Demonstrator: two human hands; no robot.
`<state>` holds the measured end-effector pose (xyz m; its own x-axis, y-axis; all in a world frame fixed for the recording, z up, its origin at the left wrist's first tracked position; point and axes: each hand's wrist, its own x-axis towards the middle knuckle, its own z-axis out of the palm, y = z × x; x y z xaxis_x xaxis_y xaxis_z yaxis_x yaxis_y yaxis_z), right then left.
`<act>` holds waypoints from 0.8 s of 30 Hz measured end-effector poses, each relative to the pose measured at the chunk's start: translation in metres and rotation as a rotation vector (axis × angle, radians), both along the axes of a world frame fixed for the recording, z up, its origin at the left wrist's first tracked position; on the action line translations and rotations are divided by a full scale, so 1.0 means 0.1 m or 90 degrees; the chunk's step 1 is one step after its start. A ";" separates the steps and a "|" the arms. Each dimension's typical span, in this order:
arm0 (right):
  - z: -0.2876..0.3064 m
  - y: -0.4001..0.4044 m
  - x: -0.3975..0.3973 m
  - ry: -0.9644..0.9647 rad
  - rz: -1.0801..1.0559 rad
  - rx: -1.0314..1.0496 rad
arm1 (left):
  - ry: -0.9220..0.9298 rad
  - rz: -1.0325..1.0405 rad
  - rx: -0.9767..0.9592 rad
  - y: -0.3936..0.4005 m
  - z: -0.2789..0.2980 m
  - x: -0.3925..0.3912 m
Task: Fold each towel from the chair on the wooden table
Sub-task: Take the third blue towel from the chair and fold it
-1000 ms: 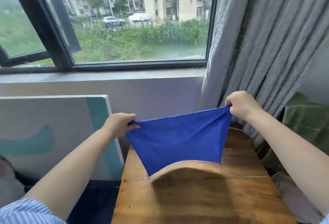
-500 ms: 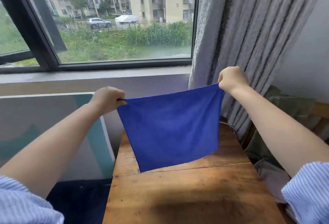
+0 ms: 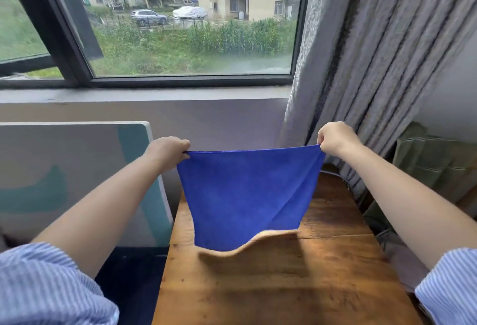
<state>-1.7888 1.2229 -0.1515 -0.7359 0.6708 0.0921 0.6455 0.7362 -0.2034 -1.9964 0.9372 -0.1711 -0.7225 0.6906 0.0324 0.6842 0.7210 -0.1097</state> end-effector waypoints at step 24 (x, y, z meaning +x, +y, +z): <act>-1.54 -0.38 0.66 0.011 0.235 0.050 | -0.204 -0.082 -0.149 -0.52 -1.16 0.50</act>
